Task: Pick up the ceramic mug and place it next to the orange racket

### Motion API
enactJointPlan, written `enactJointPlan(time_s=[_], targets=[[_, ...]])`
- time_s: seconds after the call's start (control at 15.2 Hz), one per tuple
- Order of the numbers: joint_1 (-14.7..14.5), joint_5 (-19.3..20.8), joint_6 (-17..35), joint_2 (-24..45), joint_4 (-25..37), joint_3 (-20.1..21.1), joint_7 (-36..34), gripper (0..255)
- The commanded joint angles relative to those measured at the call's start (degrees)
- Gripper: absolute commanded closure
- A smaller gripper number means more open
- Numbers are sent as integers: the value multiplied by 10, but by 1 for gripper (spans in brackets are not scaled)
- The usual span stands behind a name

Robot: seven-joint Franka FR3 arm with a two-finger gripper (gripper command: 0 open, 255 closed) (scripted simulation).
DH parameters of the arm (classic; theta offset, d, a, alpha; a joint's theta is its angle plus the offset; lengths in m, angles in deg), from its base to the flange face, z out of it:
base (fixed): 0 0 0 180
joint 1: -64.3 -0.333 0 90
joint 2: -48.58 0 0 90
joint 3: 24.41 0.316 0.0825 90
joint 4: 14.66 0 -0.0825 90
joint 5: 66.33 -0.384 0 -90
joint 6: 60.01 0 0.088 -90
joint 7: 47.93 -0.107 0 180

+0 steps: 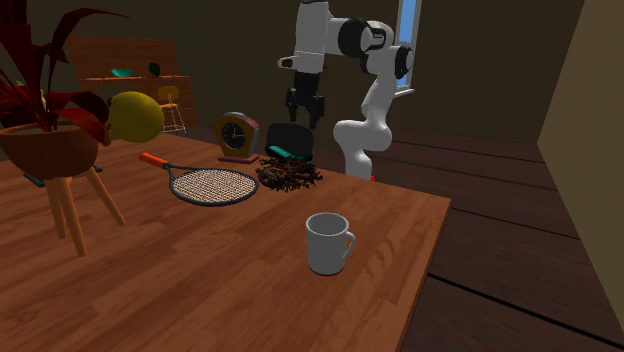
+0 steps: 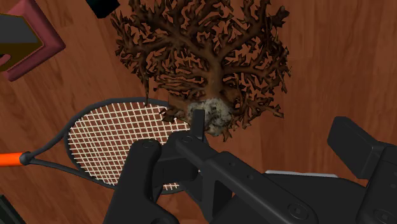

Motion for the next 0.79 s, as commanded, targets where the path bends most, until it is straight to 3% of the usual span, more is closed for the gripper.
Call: enactJointPlan(time_s=[0.0,0.73], targets=[[0,0,0,0,0,0,0,0],[-35,-64,121,178,58,62,-90,0]])
